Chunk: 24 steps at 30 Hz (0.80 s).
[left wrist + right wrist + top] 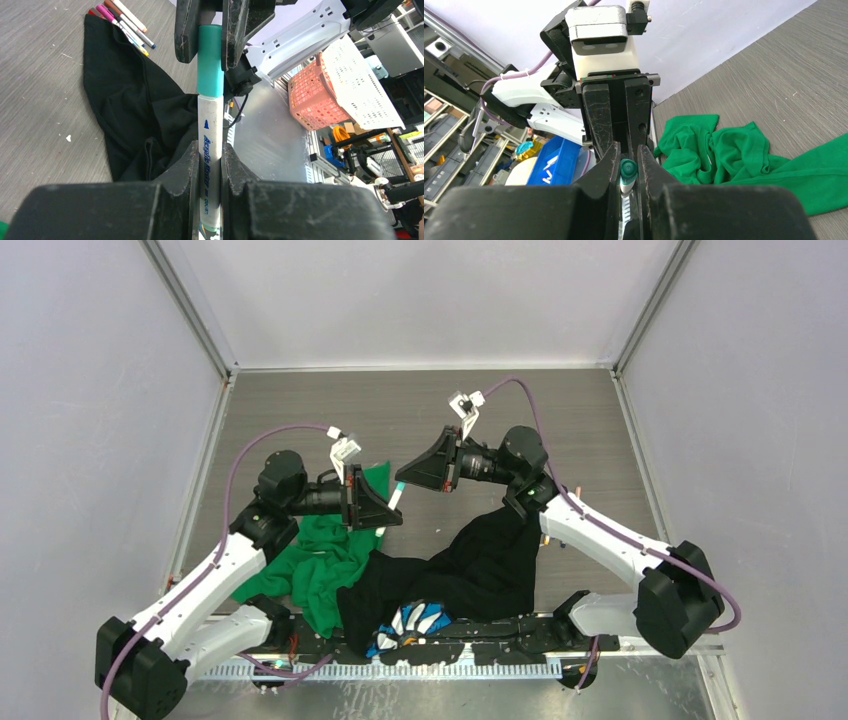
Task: Insert the pens into the pen caps
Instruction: Press the pen cap onto the pen.
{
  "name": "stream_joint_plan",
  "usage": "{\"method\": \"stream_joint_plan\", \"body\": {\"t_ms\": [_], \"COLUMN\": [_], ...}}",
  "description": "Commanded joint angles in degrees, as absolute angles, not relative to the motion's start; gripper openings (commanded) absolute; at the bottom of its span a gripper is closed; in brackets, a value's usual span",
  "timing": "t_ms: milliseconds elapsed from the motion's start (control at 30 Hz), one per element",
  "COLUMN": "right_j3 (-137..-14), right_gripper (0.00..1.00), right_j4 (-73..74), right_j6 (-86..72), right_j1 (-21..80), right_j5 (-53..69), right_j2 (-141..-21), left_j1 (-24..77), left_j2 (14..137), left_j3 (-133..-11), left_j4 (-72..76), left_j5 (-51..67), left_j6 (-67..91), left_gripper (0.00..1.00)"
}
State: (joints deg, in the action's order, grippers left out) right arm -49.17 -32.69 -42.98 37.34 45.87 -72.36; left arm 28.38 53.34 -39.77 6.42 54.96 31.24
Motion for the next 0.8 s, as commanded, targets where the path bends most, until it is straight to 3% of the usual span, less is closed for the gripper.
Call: {"method": "stream_joint_plan", "body": {"t_ms": [0,300,567,767], "right_j3": [-43.9,-41.8,-44.7,-42.8], "right_gripper": [0.01,0.01,0.01,0.01], "right_j4": [-30.8,-31.5,-12.7,-13.9], "right_j6": [-46.7,-50.2,-40.6,-42.5], "right_j1": [41.5,42.6,43.0,44.2], "right_j5": [52.9,54.5,57.4,57.9], "right_j2": [-73.9,-73.3,-72.9,-73.6], "left_j1": [26.8,24.9,24.7,24.7], "left_j2": [51.8,52.3,52.8,52.5], "left_j3": [-42.8,-42.5,-43.4,-43.6], "left_j4": [26.8,29.8,28.9,29.1], "left_j5": [49.4,48.5,49.0,46.8], "left_j6": [34.5,35.6,34.4,33.5], "left_gripper": [0.00,0.00,0.00,0.00]}}
